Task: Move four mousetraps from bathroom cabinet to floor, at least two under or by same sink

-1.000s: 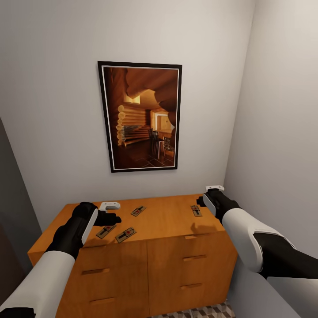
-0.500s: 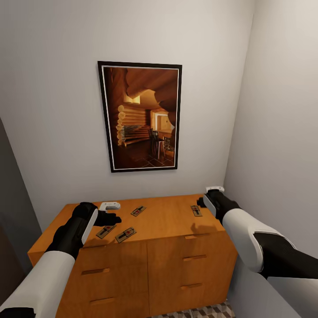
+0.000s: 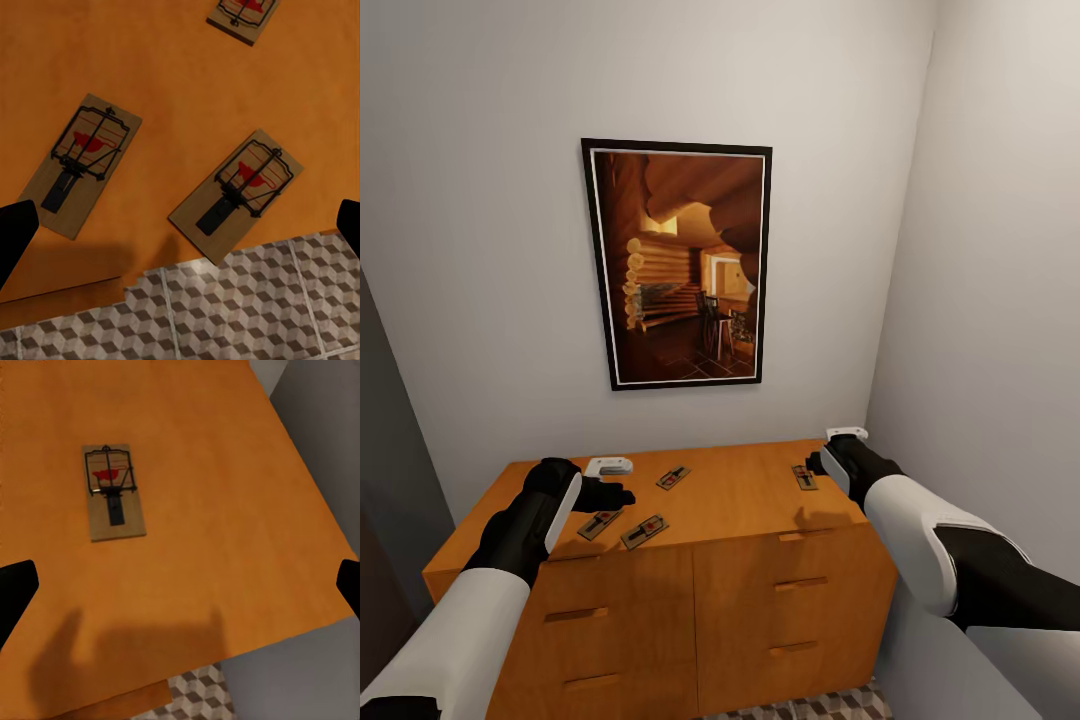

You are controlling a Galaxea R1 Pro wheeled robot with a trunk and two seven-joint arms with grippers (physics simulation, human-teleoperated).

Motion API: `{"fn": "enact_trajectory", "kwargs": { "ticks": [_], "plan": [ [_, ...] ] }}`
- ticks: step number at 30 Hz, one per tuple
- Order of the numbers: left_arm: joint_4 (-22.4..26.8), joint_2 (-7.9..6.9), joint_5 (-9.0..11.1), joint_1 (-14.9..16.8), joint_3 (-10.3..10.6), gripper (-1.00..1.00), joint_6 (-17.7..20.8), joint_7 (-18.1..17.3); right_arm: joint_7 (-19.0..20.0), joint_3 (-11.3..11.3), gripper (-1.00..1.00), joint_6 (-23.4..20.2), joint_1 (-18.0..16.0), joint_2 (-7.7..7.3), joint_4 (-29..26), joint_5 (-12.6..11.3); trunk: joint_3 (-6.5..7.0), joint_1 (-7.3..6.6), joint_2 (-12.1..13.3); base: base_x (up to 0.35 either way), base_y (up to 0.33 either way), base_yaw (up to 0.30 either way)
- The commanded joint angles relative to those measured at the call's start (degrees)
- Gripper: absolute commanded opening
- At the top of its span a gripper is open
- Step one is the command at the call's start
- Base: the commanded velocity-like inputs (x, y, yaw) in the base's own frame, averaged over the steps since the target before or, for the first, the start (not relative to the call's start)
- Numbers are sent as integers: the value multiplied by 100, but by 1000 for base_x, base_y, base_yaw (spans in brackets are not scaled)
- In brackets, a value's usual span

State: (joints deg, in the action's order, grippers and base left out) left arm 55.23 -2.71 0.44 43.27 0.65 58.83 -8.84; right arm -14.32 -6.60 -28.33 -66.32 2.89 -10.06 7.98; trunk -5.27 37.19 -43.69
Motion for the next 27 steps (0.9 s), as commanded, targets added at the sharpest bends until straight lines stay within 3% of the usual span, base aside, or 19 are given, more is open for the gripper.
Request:
{"fn": "enact_trajectory", "kwargs": {
  "ticks": [1, 27],
  "plan": [
    [5, -3, 1, 5, 6, 100, 23, -10, -2, -47, 100, -24, -4, 8, -6, 60, -10, 2, -8, 0, 0, 0],
    [-20, -1, 0, 3, 10, 100, 23, 4, 29, -3, 100, 12, -4, 48, 4, 101, -10, 2, -8, 0, 0, 0]
  ]
}}
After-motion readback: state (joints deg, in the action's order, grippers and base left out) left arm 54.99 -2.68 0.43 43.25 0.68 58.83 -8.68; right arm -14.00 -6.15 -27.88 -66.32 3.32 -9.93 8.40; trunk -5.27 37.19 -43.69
